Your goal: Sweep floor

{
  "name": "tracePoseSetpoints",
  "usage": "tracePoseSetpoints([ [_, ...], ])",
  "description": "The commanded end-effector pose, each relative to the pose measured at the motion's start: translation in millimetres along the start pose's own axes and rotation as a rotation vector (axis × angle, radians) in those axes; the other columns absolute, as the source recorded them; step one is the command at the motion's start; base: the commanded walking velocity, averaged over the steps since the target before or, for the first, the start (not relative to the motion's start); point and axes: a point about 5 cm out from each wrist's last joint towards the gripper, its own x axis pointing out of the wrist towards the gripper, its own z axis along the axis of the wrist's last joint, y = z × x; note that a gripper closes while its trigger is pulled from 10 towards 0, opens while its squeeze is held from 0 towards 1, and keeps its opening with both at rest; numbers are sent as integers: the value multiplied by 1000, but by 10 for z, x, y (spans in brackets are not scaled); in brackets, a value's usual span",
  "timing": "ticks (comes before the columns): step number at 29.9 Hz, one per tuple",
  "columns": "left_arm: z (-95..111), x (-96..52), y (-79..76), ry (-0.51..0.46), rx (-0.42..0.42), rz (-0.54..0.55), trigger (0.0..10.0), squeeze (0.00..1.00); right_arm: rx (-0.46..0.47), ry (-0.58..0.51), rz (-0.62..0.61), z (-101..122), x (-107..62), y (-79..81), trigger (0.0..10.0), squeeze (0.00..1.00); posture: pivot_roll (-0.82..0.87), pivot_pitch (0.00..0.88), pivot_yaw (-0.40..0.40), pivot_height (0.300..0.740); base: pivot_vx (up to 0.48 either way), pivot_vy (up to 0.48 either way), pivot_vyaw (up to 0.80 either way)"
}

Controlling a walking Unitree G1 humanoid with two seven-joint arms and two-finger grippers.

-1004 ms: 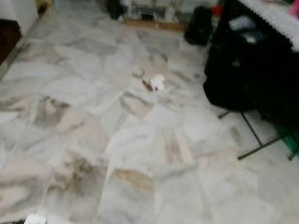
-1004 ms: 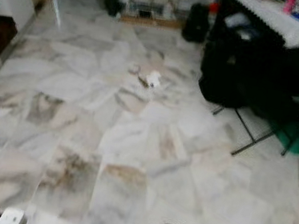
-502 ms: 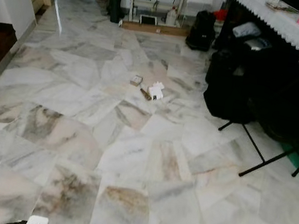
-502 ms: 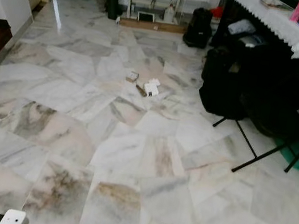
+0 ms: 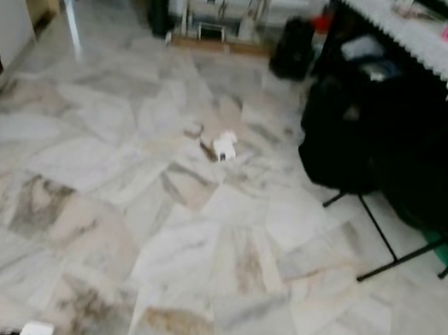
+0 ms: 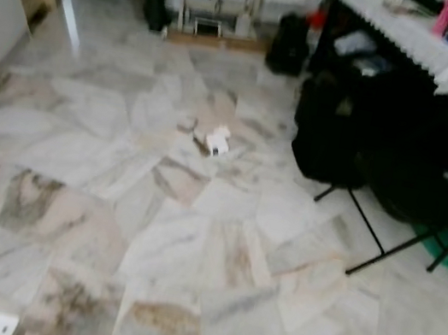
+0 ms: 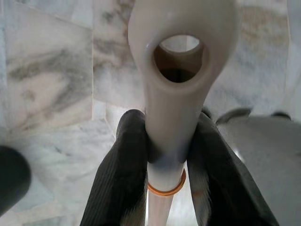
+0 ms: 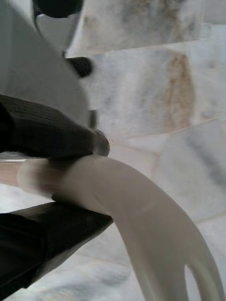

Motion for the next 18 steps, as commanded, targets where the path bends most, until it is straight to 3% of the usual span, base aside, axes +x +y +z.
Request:
tracePoseSetpoints([
  [1,8,-7,67,4,-23,25,10000,0,-5,-17,19,48,17,61,10000,0,-54,0,-35,740,360,0,0],
  [10,64,55,-264,0,-42,-3,10000,0,15,-16,-2,21,-6,-33,10000,0,-51,0,-47,740,360,0,0],
  [16,67,61,-309,5,-50,-10,10000,0,27,-38,-19,115,0,-67,10000,0,-54,0,-45,740,360,0,0],
  [18,93,57,-220,2,-50,-1,10000,0,30,-49,-16,168,8,-62,10000,0,-60,0,-40,740,360,0,0],
])
